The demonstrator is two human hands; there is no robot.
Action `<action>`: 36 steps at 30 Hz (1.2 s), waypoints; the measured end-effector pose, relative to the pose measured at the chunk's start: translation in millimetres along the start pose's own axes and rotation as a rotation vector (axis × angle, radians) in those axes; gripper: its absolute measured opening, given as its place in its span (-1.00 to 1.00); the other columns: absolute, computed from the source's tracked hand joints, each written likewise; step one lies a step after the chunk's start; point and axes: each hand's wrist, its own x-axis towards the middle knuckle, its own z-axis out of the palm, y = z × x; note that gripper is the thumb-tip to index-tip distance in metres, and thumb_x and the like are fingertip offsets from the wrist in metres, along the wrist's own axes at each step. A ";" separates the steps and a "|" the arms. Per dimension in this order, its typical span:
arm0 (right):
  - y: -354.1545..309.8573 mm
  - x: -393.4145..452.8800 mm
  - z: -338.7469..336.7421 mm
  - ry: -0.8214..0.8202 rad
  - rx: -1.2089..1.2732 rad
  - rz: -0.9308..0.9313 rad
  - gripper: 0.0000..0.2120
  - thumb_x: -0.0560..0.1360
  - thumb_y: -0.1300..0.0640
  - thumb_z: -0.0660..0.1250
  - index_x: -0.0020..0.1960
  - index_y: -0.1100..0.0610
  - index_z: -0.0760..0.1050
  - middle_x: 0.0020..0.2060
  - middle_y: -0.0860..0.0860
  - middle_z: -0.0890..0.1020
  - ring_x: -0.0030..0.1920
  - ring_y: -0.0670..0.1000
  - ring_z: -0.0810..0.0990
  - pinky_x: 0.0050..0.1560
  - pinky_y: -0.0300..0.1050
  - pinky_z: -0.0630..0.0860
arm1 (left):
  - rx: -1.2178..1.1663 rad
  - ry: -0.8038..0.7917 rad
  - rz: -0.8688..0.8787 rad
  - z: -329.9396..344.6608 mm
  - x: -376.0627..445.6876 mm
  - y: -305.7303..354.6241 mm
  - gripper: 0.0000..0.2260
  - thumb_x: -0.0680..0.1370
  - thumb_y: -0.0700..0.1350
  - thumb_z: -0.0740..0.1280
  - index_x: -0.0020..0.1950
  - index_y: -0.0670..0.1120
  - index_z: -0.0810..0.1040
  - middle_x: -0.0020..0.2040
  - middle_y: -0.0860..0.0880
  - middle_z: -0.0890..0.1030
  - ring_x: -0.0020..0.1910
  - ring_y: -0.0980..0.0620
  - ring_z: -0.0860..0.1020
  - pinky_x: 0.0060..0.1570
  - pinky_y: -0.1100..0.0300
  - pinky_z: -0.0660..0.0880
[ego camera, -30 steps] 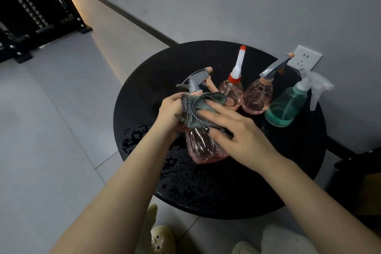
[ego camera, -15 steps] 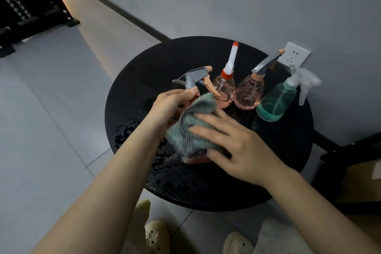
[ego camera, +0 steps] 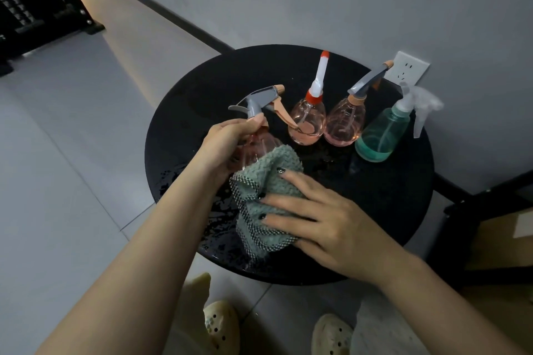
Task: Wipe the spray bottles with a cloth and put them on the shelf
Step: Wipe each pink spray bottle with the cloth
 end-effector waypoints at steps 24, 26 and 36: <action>4.1 0.6 -0.1 0.015 -0.055 -0.081 -0.65 0.47 0.16 0.29 0.26 0.09 0.51 0.31 0.01 0.49 0.42 0.15 0.28 0.42 0.10 0.23 | 0.023 -0.087 0.031 3.7 -4.2 -2.8 -0.86 0.51 -0.09 0.35 -0.17 -0.15 0.56 -0.43 0.01 0.58 -0.50 0.13 0.53 -0.50 0.37 0.42; 8.0 3.2 -0.9 0.034 -0.017 -0.016 -0.62 0.48 0.14 0.27 0.29 0.08 0.48 0.33 0.01 0.46 0.44 0.11 0.26 0.44 0.03 0.21 | 0.029 -0.124 0.027 5.3 -5.1 -3.9 -0.85 0.49 -0.07 0.36 -0.17 -0.15 0.58 -0.36 -0.03 0.60 -0.42 0.08 0.55 -0.41 0.31 0.47; 7.9 18.0 -3.1 0.232 0.441 0.423 -0.60 0.51 0.06 0.19 0.35 0.03 0.43 0.36 -0.19 0.33 0.45 -0.18 0.19 0.40 -0.36 0.13 | 0.037 -0.097 0.019 11.9 -7.7 -6.2 -0.89 0.50 -0.18 0.34 -0.10 -0.21 0.60 -0.25 -0.14 0.62 -0.25 -0.06 0.57 -0.17 0.13 0.52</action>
